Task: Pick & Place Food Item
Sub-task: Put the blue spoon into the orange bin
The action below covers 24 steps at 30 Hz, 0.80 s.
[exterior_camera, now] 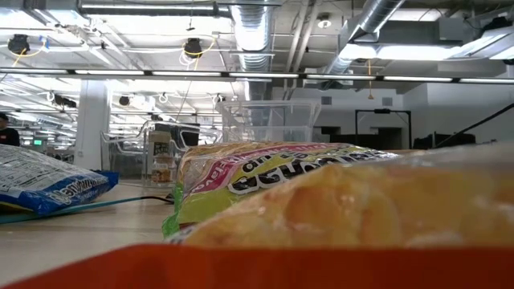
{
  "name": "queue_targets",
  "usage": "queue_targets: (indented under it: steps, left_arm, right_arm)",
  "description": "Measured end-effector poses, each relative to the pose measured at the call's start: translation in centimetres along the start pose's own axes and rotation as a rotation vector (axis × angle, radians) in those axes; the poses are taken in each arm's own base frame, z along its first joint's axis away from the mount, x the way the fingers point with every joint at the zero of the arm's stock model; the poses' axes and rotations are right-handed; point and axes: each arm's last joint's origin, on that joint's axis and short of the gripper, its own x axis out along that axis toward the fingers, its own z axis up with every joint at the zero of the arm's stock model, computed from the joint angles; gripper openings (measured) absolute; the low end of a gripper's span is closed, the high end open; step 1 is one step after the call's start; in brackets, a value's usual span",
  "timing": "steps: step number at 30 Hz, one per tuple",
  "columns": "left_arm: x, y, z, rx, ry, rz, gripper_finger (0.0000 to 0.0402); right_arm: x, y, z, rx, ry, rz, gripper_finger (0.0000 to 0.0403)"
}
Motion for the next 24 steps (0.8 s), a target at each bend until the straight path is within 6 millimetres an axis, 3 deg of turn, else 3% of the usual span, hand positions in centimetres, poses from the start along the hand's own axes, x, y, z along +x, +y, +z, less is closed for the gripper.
queue_targets:
  steps: [5, 10, 17, 24]
  left_arm:
    - [-0.1, -0.1, -0.2, 0.001, 0.022, -0.005, 0.0003]
    - [-0.1, -0.1, -0.3, 0.006, 0.028, 0.009, 0.0003]
    - [-0.1, -0.1, -0.3, 0.014, 0.030, 0.016, 0.0003]
    - [-0.1, 0.0, -0.3, 0.032, 0.032, 0.033, 0.0003]
  right_arm:
    - [0.9, 0.0, 0.0, 0.007, 0.009, -0.019, 0.0344]
    - [1.2, 0.0, 0.0, 0.011, 0.012, -0.026, 0.0301]
    - [1.2, 0.0, -0.1, 0.011, 0.029, -0.019, 0.0221]
    - [0.9, 0.0, -0.1, 0.008, 0.028, -0.013, 0.0107]
